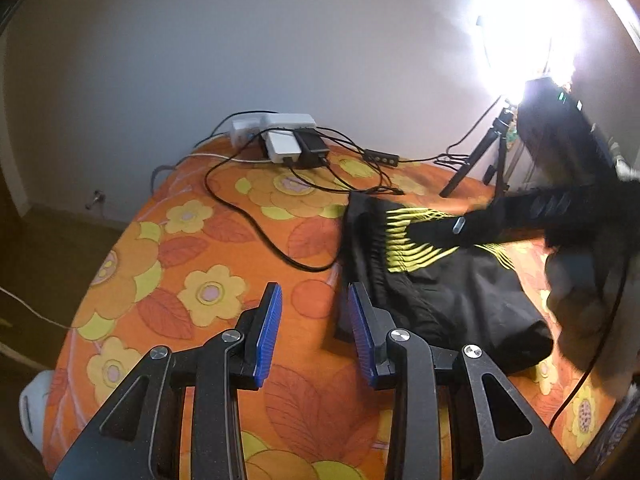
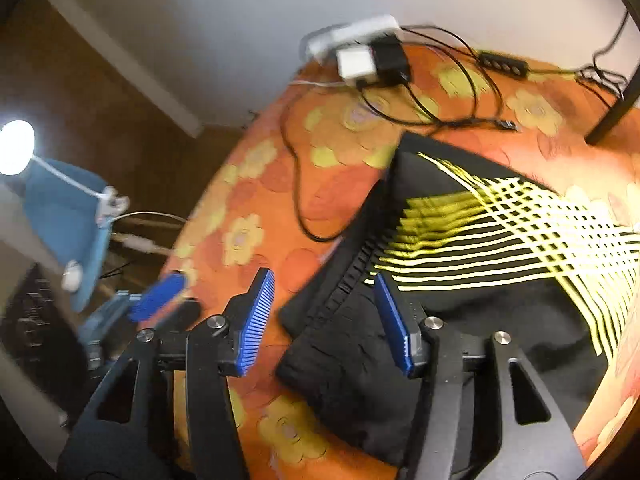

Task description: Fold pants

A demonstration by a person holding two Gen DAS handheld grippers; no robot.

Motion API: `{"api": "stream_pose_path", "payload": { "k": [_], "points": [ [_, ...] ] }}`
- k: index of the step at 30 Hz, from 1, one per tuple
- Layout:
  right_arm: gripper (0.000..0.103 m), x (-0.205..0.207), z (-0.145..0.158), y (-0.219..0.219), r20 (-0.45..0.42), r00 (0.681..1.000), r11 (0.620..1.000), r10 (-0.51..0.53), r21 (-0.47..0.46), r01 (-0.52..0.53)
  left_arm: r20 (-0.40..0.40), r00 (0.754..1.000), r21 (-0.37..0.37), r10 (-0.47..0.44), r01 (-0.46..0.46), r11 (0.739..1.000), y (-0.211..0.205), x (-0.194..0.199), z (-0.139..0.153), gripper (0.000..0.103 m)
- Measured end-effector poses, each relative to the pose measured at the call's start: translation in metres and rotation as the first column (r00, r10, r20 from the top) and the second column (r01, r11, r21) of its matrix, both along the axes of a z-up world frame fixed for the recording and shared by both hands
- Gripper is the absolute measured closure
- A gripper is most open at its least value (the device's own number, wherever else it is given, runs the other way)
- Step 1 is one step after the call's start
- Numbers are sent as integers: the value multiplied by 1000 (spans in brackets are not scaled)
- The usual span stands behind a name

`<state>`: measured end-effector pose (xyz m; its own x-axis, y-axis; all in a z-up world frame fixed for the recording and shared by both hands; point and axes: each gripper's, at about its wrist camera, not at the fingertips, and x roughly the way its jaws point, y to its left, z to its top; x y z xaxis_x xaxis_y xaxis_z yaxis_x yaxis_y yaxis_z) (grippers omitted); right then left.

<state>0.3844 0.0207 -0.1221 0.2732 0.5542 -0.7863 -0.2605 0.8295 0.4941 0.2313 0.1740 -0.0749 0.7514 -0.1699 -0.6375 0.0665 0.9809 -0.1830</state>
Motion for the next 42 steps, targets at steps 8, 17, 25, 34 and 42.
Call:
{"api": "stream_pose_path", "payload": {
  "k": [8,17,25,34,42],
  "points": [
    [48,-2,36,-63,86,995,998,-60,3,60,-38,988,-37,-149,148,988,-31,-1,-8,70],
    [48,41,13,-77,105,994,990,-42,-128,56,-78,976,-34,-205,203,979,-66,2,-19,56],
    [49,58,-20,-14,141,983,969,113,-236,-78,-88,978,6,-191,193,981,-66,8,-30,77],
    [54,84,-46,6,131,972,942,197,-300,-150,-70,978,35,-194,197,980,-65,9,-34,88],
    [83,94,-56,11,142,976,931,167,-349,-109,-96,985,56,-145,151,987,-57,21,-39,89]
  ]
}}
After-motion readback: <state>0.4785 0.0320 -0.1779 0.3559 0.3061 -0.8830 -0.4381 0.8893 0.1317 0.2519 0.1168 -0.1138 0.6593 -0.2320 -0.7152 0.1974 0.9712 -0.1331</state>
